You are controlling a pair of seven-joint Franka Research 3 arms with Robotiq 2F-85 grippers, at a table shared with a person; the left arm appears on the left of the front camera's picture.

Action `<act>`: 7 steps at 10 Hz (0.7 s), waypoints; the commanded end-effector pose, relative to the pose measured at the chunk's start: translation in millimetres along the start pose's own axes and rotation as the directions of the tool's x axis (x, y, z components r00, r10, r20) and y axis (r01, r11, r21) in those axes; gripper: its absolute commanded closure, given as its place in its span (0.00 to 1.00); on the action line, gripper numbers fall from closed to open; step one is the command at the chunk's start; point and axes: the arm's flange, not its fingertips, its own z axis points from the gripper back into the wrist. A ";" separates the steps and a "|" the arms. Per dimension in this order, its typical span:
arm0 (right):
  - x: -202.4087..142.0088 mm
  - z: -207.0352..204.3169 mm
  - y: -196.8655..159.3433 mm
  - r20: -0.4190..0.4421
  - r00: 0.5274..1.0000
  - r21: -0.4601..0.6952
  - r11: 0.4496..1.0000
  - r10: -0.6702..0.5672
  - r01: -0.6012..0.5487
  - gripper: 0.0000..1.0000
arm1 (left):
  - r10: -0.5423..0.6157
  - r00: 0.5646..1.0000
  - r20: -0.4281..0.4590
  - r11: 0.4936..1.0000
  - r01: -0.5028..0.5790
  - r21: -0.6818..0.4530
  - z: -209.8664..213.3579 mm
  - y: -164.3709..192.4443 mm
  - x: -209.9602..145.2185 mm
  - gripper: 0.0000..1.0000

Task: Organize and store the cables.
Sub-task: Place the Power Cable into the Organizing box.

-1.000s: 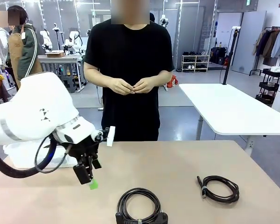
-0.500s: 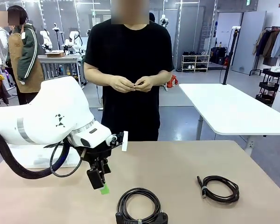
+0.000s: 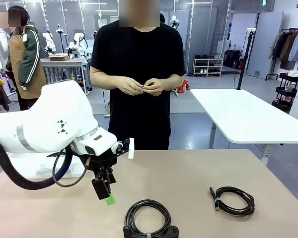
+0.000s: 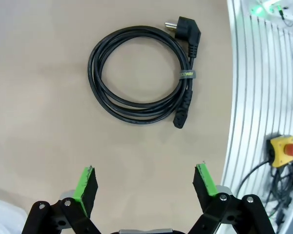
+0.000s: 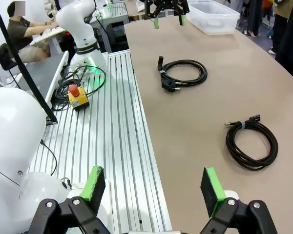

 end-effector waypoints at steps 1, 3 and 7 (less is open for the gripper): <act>2.0 2.1 -0.3 0.017 1.000 0.000 1.000 0.016 -0.016 0.00 | 0.051 0.992 -0.119 0.999 -0.049 0.020 -9.6 -19.5 28.8 0.00; 2.0 2.1 -0.3 0.017 1.000 0.000 1.000 0.016 -0.016 0.00 | 0.057 0.991 -0.118 0.998 -0.054 0.034 -19.9 -39.9 47.1 0.00; 2.0 2.1 -0.3 0.017 1.000 0.000 1.000 0.016 -0.016 0.00 | 0.033 0.986 -0.165 0.996 -0.018 0.092 -57.9 -65.0 92.8 0.00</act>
